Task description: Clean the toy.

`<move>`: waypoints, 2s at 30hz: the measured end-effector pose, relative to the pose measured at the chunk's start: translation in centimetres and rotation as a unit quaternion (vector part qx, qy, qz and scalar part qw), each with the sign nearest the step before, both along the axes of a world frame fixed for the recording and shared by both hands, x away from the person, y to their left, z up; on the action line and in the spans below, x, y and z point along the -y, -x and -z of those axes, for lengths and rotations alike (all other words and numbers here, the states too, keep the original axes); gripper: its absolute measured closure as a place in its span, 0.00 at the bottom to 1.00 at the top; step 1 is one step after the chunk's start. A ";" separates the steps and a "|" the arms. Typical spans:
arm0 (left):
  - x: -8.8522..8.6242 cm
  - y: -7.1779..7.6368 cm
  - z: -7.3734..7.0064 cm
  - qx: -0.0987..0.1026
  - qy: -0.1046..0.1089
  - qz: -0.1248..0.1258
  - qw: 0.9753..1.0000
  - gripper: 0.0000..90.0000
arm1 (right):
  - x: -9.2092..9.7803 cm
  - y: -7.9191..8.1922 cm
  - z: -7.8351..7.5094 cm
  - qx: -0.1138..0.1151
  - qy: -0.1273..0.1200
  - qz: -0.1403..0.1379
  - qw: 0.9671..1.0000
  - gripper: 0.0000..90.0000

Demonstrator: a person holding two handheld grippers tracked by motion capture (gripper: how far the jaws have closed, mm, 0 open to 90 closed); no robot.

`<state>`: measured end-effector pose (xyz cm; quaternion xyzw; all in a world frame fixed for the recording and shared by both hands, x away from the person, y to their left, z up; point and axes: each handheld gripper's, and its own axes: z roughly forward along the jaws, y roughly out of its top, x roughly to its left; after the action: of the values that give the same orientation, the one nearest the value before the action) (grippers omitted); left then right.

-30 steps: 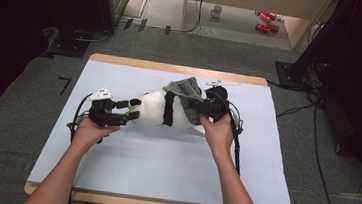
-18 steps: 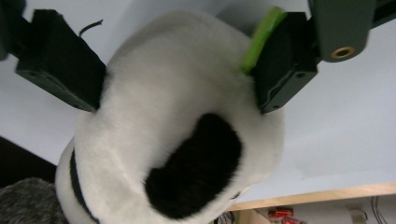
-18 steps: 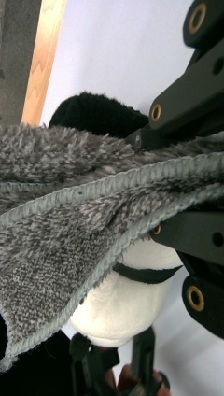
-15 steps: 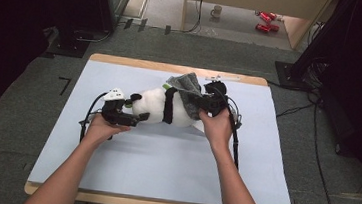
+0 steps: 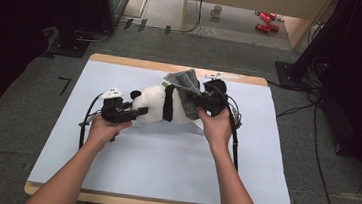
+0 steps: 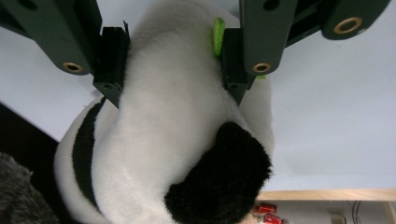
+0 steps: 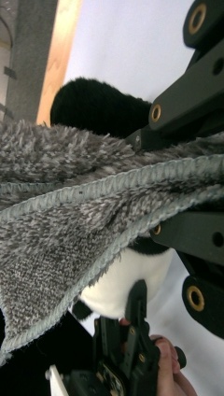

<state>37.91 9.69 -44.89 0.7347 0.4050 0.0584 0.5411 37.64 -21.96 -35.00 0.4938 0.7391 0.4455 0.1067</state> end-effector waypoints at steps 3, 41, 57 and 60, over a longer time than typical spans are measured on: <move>0.0 0.5 -0.9 -0.012 0.015 0.001 1.000 0.64 | -0.6 0.6 -1.1 0.009 -0.008 -0.013 1.000 0.86; 0.4 2.4 0.2 -0.034 -0.027 0.001 0.999 0.58 | -7.0 0.4 2.6 -0.050 0.032 -0.071 0.996 0.83; 0.5 2.3 0.1 -0.037 -0.027 0.002 0.999 0.57 | -0.2 0.6 0.9 -0.053 0.041 -0.025 0.997 0.87; 0.5 2.3 0.2 -0.037 -0.026 0.002 0.999 0.57 | 1.5 0.7 0.7 -0.053 0.046 -0.002 0.997 0.87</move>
<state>35.59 9.23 -45.07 0.7510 0.4220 0.0404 0.5064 36.91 -23.46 -35.74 0.5099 0.7646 0.3840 0.0892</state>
